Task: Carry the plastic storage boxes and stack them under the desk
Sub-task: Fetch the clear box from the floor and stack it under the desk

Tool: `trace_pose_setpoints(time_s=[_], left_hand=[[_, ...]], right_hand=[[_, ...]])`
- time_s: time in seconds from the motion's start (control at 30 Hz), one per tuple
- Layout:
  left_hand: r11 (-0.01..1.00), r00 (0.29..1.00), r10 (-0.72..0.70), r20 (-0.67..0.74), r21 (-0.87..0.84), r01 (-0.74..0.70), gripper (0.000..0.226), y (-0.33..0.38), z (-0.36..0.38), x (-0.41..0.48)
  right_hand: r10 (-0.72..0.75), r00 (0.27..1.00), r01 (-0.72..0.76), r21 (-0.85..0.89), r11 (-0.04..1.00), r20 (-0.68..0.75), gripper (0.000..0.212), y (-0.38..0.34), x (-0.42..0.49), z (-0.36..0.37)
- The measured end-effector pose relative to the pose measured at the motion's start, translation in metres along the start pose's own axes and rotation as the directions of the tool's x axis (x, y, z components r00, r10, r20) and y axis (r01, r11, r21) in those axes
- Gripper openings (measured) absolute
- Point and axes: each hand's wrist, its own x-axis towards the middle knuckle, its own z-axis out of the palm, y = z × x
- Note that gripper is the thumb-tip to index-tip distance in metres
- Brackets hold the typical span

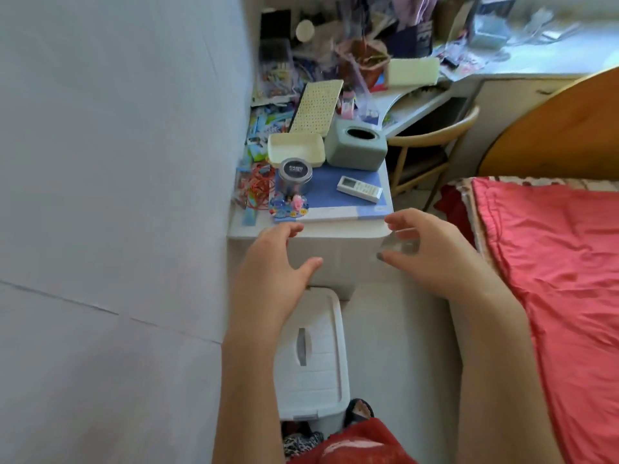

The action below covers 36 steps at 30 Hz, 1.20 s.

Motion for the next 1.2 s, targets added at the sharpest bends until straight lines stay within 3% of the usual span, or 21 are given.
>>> trace_pose_setpoints(time_s=[0.13, 0.5, 0.8, 0.97, 1.2], left_hand=[[0.988, 0.983, 0.153, -0.103, 0.002, -0.154, 0.05, 0.04, -0.019, -0.001], [0.919, 0.893, 0.371, -0.254, -0.039, -0.393, 0.049, 0.123, -0.048, -0.016], [0.878, 0.865, 0.462, -0.198, -0.039, -0.478, 0.051, 0.166, -0.015, -0.027], [0.836, 0.835, 0.522, -0.174, -0.092, -0.542, 0.05, 0.196, 0.012, -0.037], [0.767, 0.775, 0.632, -0.02, -0.125, -0.629, 0.055, 0.234, 0.05, -0.059]], right_hand=[[-0.105, 0.982, 0.101, -0.033, 0.994, -0.158, 0.049, -0.014, -0.015, -0.037], [-0.208, 0.918, 0.202, -0.053, 0.978, -0.337, 0.057, -0.028, -0.048, -0.101], [-0.208, 0.879, 0.187, -0.092, 0.978, -0.43, 0.055, 0.008, -0.081, -0.137], [-0.143, 0.862, 0.109, -0.099, 0.989, -0.487, 0.053, 0.037, -0.104, -0.156], [-0.02, 0.82, -0.045, -0.099, 0.994, -0.572, 0.054, 0.069, -0.154, -0.178]])
